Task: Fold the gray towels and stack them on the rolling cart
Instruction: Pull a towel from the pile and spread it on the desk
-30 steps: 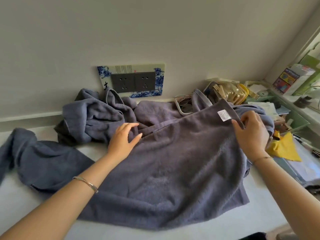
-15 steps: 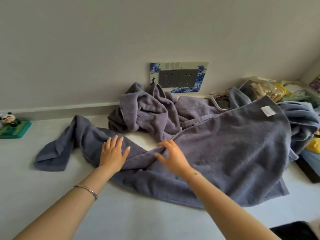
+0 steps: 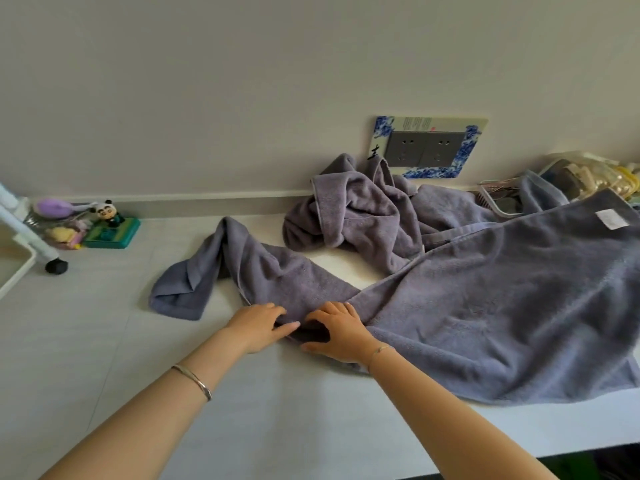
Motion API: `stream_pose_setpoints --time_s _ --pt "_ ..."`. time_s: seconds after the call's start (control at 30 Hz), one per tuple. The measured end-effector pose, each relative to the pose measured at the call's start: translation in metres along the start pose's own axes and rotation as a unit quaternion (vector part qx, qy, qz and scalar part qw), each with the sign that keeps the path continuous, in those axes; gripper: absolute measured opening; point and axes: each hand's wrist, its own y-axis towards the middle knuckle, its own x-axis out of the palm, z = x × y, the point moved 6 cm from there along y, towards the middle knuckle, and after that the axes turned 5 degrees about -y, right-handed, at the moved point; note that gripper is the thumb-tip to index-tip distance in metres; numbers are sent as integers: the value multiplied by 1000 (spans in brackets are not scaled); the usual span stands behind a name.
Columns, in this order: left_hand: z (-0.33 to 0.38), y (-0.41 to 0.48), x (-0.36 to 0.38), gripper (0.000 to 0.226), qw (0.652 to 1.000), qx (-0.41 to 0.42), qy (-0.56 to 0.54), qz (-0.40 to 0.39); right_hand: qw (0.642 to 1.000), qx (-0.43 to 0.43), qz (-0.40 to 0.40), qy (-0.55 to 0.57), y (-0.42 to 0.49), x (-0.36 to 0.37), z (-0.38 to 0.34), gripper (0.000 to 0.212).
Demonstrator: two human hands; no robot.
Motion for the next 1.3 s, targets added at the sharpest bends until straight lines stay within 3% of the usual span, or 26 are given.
stream_pose_setpoints --time_s 0.1,0.17,0.27,0.33,0.47,0.6,0.67,0.77,0.87,0.93,0.97,1.03,1.1,1.2,1.3 --pt "19 -19 5 60 988 10 -57 -144 999 15 -33 0 -15 -3 6 44" --pt "32 -28 6 51 971 28 -140 -191 994 24 -95 -52 -29 -5 13 45" --pt "33 -29 -13 39 984 84 -138 -78 970 19 -191 -152 -45 -3 14 41" --pt "26 -29 -10 39 986 101 -114 -60 962 6 -222 -157 -50 -1 7 35" --pt "11 -35 11 58 985 81 -92 -120 975 9 -223 23 -54 -19 0 9" --pt "14 -37 -6 39 982 124 -123 -71 975 56 -53 210 -50 -73 27 16" --pt "15 -37 -23 34 974 123 -177 -77 967 80 -24 241 -51 -89 38 19" --pt "14 -50 -46 19 932 71 -288 -206 936 78 -69 337 -53 -103 37 26" --pt "16 -64 -76 25 867 47 -378 -322 906 68 -71 411 -47 -124 30 22" --pt "11 -56 -97 20 866 51 -411 -281 895 88 2 438 -35 -134 32 20" --pt "4 -43 -104 20 887 47 -408 -211 898 106 58 423 -28 -136 36 19" --pt "-25 -13 -113 23 945 15 -327 9 912 146 177 341 -14 -134 45 17" --pt "-50 -2 -104 33 947 -21 -267 179 916 181 248 257 -3 -120 52 14" --pt "-70 -1 -70 52 935 -11 -286 212 933 167 247 203 11 -91 36 14" --pt "-96 -11 -46 55 935 -48 -285 203 959 102 178 194 26 -63 -7 25"
